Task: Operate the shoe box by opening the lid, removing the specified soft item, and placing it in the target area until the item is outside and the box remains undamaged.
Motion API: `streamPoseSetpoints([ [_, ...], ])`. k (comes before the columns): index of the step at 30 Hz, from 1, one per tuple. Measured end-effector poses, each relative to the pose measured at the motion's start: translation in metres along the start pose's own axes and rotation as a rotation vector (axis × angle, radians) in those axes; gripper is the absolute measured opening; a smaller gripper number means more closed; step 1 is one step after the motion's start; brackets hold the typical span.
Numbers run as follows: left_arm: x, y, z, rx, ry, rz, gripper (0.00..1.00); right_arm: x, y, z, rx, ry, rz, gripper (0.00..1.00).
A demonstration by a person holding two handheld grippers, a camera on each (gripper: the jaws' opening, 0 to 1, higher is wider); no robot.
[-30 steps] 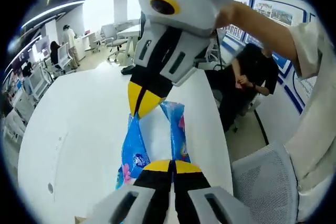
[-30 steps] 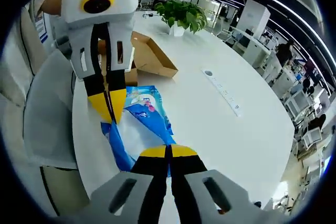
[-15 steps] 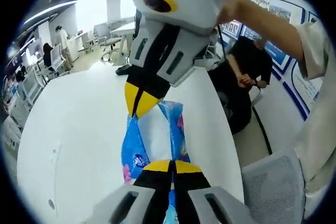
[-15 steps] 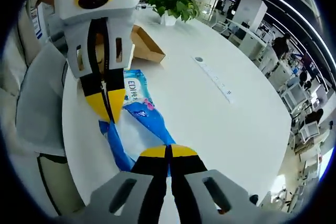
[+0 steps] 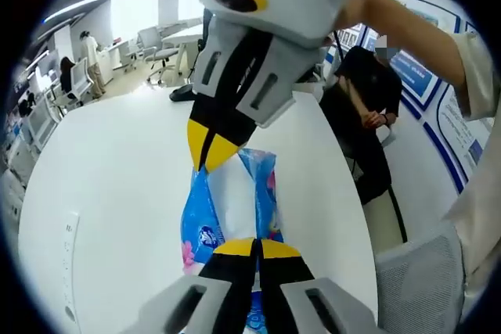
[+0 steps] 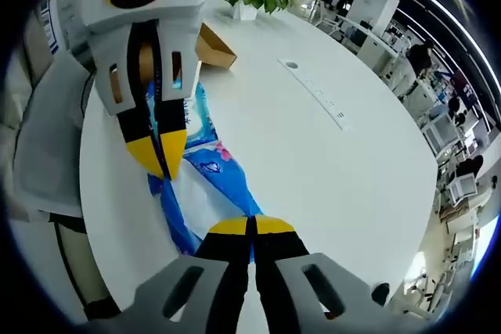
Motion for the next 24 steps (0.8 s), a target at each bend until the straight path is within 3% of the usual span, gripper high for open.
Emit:
streamPoseSetpoints([
  [11, -0.026, 0.009, 0.013, 0.056, 0.001, 0.033, 0.00, -0.029, 0.001, 0.017, 0.006, 0.034, -0.030, 0.00],
  [24, -0.037, 0.007, 0.019, 0.061, 0.008, 0.046, 0.00, -0.035, 0.008, 0.028, 0.002, 0.058, -0.040, 0.00],
])
Point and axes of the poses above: the point that each gripper's makers call its tool centre point, and the gripper's own axes: x roughly backward along the fingers, y roughly to its left, z roughly out of its underside, the point moved 2 cm from there along x, roughly backward along the fingers, and after that the axes turned 8 degrees about z, right-handed, at the moved point
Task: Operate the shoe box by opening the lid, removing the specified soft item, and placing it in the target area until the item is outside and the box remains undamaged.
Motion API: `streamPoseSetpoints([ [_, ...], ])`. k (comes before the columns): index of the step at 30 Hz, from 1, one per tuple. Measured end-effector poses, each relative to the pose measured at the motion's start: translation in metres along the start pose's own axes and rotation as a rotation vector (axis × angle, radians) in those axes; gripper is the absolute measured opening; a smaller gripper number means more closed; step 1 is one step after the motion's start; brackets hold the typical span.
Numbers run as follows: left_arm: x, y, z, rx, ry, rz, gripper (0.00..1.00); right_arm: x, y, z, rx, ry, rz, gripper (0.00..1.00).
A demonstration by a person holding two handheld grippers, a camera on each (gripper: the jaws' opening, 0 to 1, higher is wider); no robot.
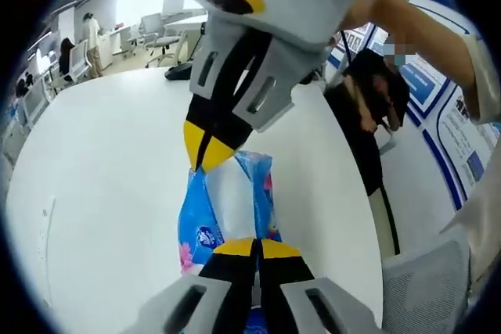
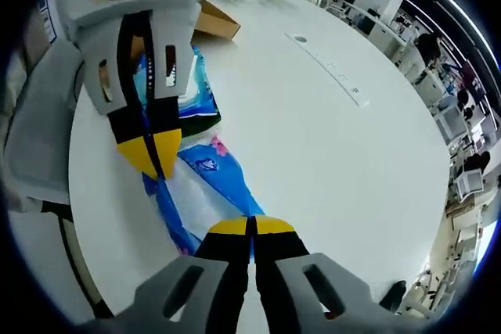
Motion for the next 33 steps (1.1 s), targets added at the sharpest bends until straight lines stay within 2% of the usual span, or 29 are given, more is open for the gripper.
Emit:
streamPoseSetpoints([
  [14, 0.001, 0.000, 0.003, -0.018, 0.004, -0.017, 0.01, 0.002, 0.002, 0.002, -0.013, -0.002, 0.011, 0.00],
  [18, 0.002, -0.005, 0.003, -0.043, 0.003, -0.005, 0.10, 0.004, 0.001, 0.002, -0.018, -0.004, 0.023, 0.04],
  [27, 0.010, -0.013, 0.003, -0.050, -0.021, -0.005, 0.19, 0.010, -0.001, -0.004, -0.036, -0.023, 0.044, 0.12],
  [33, 0.023, -0.020, 0.002, -0.057, -0.042, -0.013, 0.22, 0.021, 0.005, -0.010, -0.048, -0.040, 0.052, 0.18],
])
Point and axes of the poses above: the point that each gripper's makers call its tool centre point, and the gripper's own axes: x roughly backward along the fingers, y roughly to its left, z roughly out of its underside, the point moved 2 cm from there along x, roughly backward along the fingers, and after that the axes turned 8 degrees about z, right-handed, at the moved point
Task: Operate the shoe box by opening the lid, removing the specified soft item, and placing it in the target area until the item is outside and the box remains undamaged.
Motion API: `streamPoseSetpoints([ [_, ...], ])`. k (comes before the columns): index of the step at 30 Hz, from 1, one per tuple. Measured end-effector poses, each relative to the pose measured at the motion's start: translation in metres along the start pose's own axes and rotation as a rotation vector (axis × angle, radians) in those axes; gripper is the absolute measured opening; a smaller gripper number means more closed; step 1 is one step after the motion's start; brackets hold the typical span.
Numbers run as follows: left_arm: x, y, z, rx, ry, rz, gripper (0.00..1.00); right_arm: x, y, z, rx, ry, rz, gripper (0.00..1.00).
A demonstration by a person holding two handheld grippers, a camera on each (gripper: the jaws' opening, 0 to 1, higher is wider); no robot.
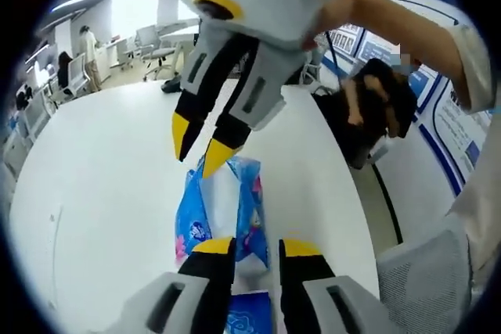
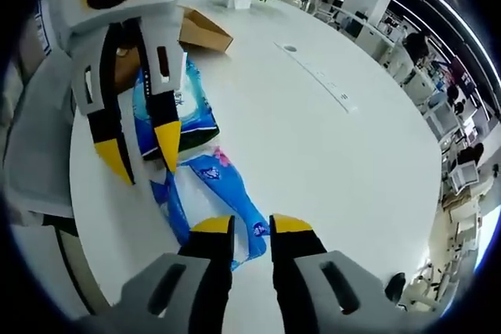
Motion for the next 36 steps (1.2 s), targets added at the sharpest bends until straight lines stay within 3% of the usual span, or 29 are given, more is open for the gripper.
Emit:
streamPoseSetpoints([
  [6, 0.025, -0.008, -0.004, 0.035, -0.072, -0.032, 0.29, 0.013, 0.003, -0.006, -0.014, -0.019, 0.016, 0.25],
  [16, 0.070, -0.023, 0.002, 0.072, -0.142, -0.109, 0.40, 0.039, 0.018, -0.020, -0.016, -0.045, 0.035, 0.32],
  [24, 0.106, -0.042, 0.013, 0.081, -0.191, -0.170, 0.50, 0.055, 0.035, -0.035, -0.038, -0.078, 0.002, 0.40],
  [30, 0.138, -0.056, 0.035, 0.094, -0.217, -0.230, 0.56, 0.068, 0.047, -0.053, -0.054, -0.119, -0.037, 0.55],
  [36, 0.167, -0.071, 0.070, 0.124, -0.212, -0.282, 0.62, 0.077, 0.056, -0.065, -0.001, -0.136, -0.045, 0.53],
])
Point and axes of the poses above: the point that each gripper's makers call its tool centre point, and the gripper's own axes: x roughly backward along the fingers, y roughly to its left, z roughly out of its underside, the point moved 2 cm from there along x, roughly backward along the fingers, and after that the axes turned 8 degrees about z, right-handed, at the moved point
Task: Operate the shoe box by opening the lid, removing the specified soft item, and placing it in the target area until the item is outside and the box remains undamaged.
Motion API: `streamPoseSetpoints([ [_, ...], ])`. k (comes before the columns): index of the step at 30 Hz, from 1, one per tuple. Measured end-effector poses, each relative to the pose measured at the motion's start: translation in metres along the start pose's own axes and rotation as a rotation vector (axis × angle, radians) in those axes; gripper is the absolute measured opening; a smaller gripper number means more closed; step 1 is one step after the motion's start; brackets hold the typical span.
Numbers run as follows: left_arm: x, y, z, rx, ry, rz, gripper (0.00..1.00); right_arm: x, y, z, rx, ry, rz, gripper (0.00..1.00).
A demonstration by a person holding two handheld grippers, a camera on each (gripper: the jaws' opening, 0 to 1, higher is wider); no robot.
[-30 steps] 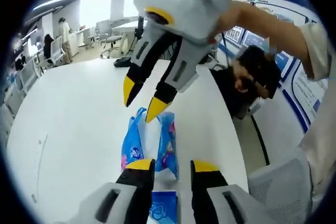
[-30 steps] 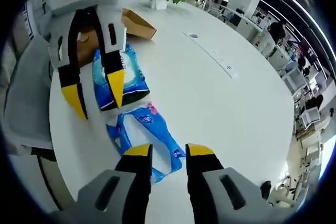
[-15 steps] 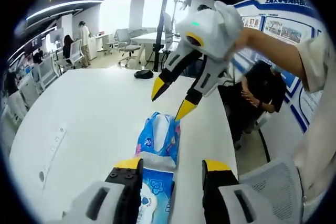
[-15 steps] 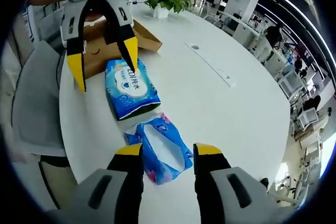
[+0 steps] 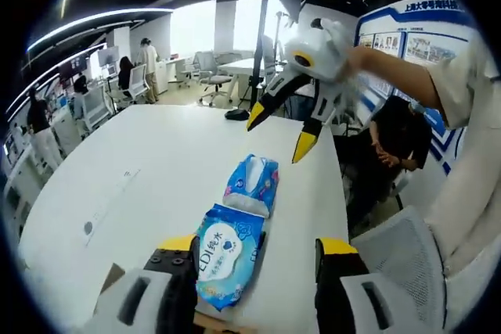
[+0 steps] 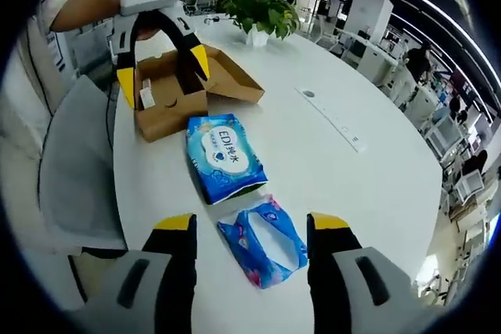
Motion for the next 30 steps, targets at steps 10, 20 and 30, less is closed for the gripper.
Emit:
streamPoseSetpoints([
  [10, 0.069, 0.002, 0.043, 0.055, -0.026, -0.129, 0.71, 0.003, 0.015, -0.022, 0.024, -0.022, -0.035, 0.60],
  [20, 0.121, 0.001, 0.079, 0.151, -0.066, -0.241, 0.78, -0.004, 0.034, -0.055, 0.059, -0.071, -0.081, 0.67],
  [30, 0.160, -0.001, 0.112, 0.249, -0.101, -0.351, 0.82, -0.019, 0.066, -0.084, 0.107, -0.113, -0.168, 0.70],
])
Point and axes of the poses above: the point that each gripper's makers call its tool centre point, and the gripper's own axes: x roughly backward along the fingers, y roughly to its left, z roughly out of its underside, the point moved 2 cm from there along x, roughly backward along the fingers, and after that the axes turned 8 degrees about z, right-handed, at the moved point
